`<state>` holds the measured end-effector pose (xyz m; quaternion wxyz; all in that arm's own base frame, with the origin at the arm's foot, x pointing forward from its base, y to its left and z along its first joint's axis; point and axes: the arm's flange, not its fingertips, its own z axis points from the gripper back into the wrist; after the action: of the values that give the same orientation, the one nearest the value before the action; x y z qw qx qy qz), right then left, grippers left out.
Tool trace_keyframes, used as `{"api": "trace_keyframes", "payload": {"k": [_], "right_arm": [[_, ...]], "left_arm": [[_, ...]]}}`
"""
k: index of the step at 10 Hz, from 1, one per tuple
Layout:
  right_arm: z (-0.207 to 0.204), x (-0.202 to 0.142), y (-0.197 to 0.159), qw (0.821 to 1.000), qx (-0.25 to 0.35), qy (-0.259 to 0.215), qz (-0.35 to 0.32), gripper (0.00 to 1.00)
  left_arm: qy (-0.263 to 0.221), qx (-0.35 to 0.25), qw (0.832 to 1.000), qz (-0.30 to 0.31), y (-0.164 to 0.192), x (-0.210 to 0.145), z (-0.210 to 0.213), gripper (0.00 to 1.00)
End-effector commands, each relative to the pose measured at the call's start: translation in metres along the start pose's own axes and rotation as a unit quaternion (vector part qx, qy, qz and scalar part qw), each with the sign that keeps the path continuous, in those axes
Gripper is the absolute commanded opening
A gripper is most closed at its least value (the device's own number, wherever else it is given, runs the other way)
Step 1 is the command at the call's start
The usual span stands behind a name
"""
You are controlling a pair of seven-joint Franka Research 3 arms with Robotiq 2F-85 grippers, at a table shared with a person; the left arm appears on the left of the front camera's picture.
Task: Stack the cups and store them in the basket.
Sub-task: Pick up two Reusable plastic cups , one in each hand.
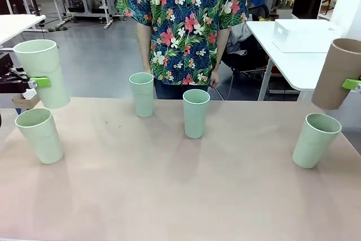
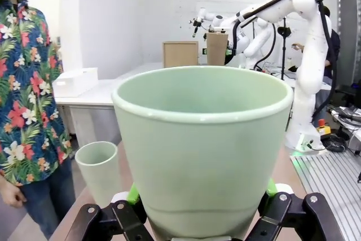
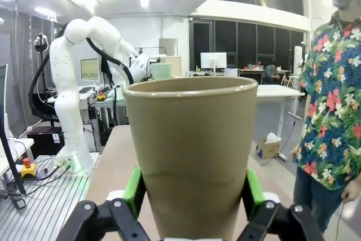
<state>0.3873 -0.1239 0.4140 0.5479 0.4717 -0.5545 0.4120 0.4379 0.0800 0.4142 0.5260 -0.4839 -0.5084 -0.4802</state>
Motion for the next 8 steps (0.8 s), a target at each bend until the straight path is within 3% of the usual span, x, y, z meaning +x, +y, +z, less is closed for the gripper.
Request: {"api": "trace_keyframes", "payload": {"k": [1,4,8], "right_arm": [[0.000,-0.002,0.014,1.000,0.002,0.012,-0.025,0.86],[0.002,-0.003,0.038,0.999,0.022,0.001,-0.034,0.86],[0.009,0.005,0.047,0.997,0.050,-0.020,-0.054,0.86]], "left_arm": [[0.008,-0.004,1.000,0.011,-0.015,0.009,-0.006,0.87],[0.014,-0.025,0.999,0.018,-0.029,0.009,-0.021,0.87],[-0.018,-0.052,0.998,0.019,-0.040,0.007,-0.032,0.87]]}}
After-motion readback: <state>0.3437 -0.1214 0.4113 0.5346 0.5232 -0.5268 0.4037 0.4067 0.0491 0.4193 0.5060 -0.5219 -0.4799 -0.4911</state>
